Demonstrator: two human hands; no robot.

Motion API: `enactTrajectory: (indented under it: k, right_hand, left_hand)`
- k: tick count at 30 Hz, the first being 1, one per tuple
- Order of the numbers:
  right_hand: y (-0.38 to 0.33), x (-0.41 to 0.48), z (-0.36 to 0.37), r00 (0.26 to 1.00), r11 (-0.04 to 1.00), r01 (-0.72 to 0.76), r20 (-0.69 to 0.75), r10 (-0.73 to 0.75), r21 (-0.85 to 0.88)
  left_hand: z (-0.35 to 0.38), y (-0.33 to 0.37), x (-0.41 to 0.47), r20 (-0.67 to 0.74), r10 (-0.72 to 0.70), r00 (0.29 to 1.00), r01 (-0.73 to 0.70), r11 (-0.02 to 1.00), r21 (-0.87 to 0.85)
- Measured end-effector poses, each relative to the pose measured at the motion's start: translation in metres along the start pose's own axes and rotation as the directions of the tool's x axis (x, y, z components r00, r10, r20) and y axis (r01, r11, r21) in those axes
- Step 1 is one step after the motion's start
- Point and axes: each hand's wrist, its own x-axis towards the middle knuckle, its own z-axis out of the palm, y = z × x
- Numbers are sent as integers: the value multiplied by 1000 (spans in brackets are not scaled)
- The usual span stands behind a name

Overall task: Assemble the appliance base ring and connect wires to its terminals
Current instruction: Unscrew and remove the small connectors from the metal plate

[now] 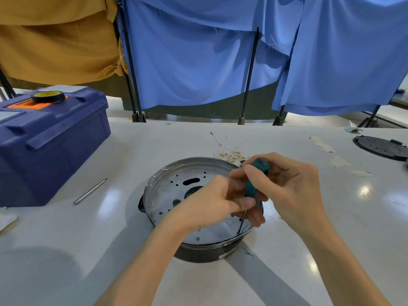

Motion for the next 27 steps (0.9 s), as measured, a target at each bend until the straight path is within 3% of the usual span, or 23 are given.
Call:
enactTrajectory:
  k: [5,7,10,12,15,18,20,22,25,27]
  right_hand:
    - [0,3,15,978,977,-22,-208,-24,-213]
    - [-2,6,14,993,986,-20,-122,0,-166]
    - [-5,10,7,987,996,-30,158,16,83]
    - [-6,10,5,983,995,4,183,-23,104]
    - [-3,8,8,999,1000,30,-17,-30,3]
    - [1,7,11,955,946,68,-254,-153,-317]
    - [1,8,14,933,894,106,-268,-241,-435]
    - [-2,8,10,960,913,117,-192,-205,-391]
    - [-6,4,4,999,993,39,15,-38,-115]
    - [-7,1,4,999,996,48,28,-46,-81]
  left_hand:
    - [1,-6,0,-101,38,994,-37,999,9]
    - [-2,-7,-2,-92,35,995,-38,998,-39]
    - [-8,-6,-4,-66,17,998,-19,999,-26]
    - [-9,-3,-4,-46,28,999,-28,1000,5]
    - [-7,-2,-2,-67,52,996,-49,998,38]
    - [-1,-7,1,-115,90,989,-85,995,44]
    - [1,-7,2,-109,102,989,-97,994,50]
    - [-1,-6,2,-102,91,991,-89,996,25]
    - [-7,-8,-2,-82,68,994,-69,997,-15]
    - [-9,-7,-4,-70,57,996,-60,997,-41]
